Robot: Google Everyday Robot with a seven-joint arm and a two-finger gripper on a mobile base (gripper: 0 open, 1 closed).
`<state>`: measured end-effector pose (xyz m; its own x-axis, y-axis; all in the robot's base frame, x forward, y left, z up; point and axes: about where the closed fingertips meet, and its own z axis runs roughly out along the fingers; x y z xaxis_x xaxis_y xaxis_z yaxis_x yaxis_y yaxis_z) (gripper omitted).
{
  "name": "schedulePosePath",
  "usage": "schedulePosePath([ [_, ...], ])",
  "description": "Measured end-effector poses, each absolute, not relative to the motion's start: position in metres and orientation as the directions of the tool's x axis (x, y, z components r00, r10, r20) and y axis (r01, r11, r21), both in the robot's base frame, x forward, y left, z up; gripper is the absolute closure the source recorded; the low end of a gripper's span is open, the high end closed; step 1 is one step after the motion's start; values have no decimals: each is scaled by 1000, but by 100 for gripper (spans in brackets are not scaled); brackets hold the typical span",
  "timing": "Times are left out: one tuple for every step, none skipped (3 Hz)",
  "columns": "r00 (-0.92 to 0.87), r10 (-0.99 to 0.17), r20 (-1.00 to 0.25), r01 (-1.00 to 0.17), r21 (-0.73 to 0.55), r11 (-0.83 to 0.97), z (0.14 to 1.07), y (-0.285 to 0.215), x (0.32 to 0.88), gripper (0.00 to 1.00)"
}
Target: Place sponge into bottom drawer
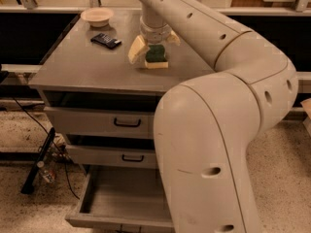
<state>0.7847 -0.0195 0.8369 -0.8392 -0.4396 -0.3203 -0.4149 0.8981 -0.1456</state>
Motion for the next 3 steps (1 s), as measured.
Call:
schedulePosePath([
  [-839, -440, -321, -422, -129, 897, 832, -20, 784, 0],
  [-838, -444, -318, -427, -124, 896, 829, -19, 783, 0],
  [-834, -468, -292, -458, -107, 882, 808, -7, 786, 0],
])
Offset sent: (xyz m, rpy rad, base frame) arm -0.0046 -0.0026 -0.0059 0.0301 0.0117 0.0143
